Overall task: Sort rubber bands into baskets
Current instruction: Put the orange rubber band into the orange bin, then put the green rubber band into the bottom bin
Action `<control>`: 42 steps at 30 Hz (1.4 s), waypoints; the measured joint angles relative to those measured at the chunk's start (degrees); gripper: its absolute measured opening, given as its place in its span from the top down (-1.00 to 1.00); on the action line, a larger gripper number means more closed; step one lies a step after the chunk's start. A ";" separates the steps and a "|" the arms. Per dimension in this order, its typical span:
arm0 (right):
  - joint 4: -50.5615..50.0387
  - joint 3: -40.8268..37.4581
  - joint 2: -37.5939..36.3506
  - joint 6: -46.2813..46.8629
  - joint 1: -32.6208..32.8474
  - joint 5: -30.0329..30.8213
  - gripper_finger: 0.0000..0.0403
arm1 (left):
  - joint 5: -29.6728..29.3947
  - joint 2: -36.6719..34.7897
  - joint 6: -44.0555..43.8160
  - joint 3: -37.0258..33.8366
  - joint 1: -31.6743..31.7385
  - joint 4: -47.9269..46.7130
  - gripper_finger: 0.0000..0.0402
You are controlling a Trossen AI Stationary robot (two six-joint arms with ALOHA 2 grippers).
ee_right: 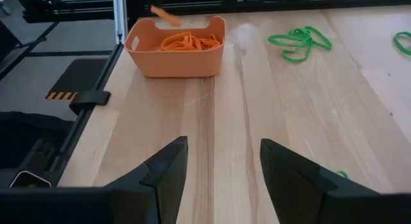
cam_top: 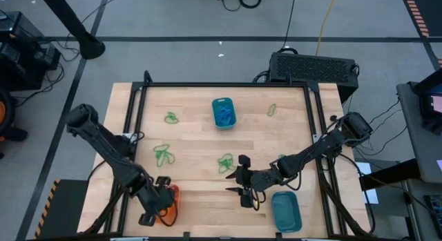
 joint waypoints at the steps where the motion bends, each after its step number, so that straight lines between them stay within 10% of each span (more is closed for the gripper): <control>1: 0.19 0.00 0.00 0.00 0.00 0.02 0.07 | 0.41 0.60 0.00 0.00 0.00 -0.53 1.00; 36: 1.17 -0.04 0.00 -0.44 -0.02 0.00 0.07 | 2.43 2.21 10.36 5.48 5.94 -14.51 0.35; 42: 0.61 -0.04 0.00 -0.49 -0.02 0.00 0.07 | -14.58 2.17 22.18 6.59 8.39 -5.37 0.34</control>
